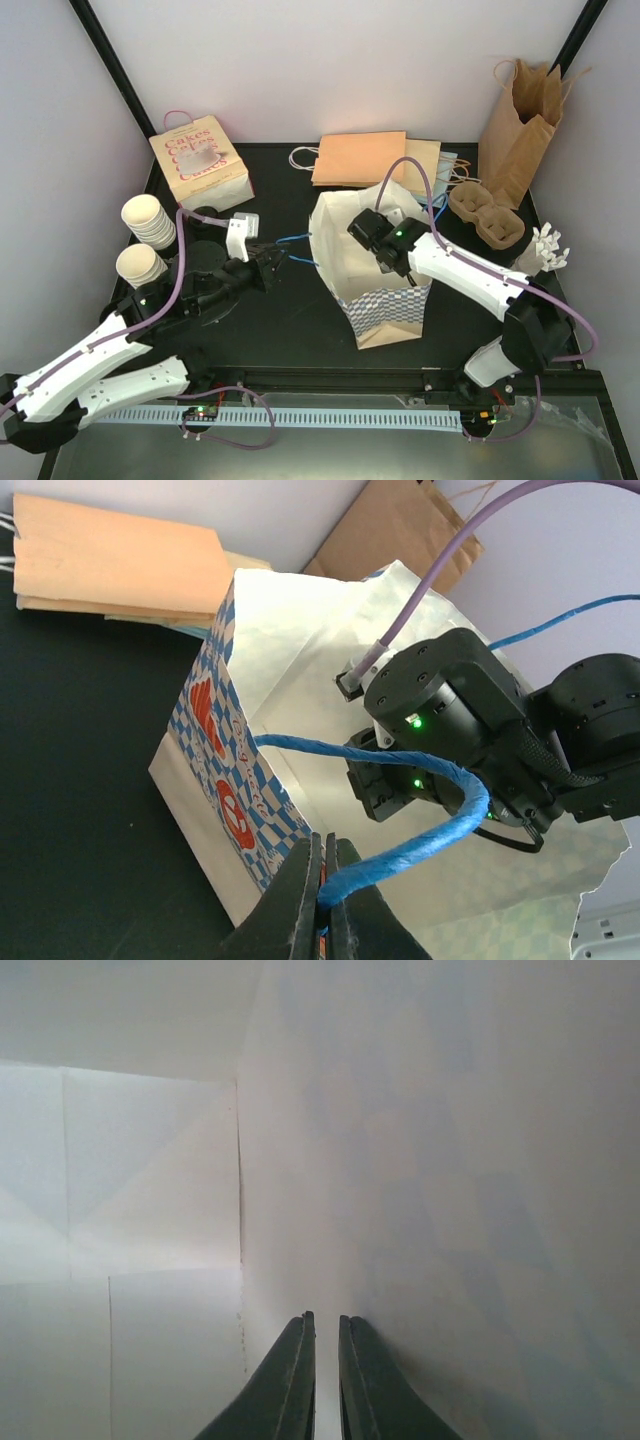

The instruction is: Pack the takeout coffee

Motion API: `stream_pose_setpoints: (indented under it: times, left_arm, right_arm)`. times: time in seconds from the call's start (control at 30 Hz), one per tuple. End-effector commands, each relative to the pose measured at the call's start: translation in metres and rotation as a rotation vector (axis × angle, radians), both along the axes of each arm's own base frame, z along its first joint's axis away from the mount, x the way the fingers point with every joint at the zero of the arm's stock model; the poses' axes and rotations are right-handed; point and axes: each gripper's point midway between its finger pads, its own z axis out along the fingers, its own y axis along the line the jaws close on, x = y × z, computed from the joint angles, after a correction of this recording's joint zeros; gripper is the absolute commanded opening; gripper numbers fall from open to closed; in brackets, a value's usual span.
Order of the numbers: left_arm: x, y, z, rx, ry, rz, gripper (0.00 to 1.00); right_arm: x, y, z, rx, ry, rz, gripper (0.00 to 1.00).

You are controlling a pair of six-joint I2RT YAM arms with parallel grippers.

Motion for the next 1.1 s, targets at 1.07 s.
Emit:
stream_pose_setpoints:
  times: [1.07]
  left_arm:
    - [0.140,0.058,0.041,0.034,-0.105,0.082,0.01]
  right_arm:
    - [0.090,0.178,0.128,0.555,-0.043,0.336,0.30]
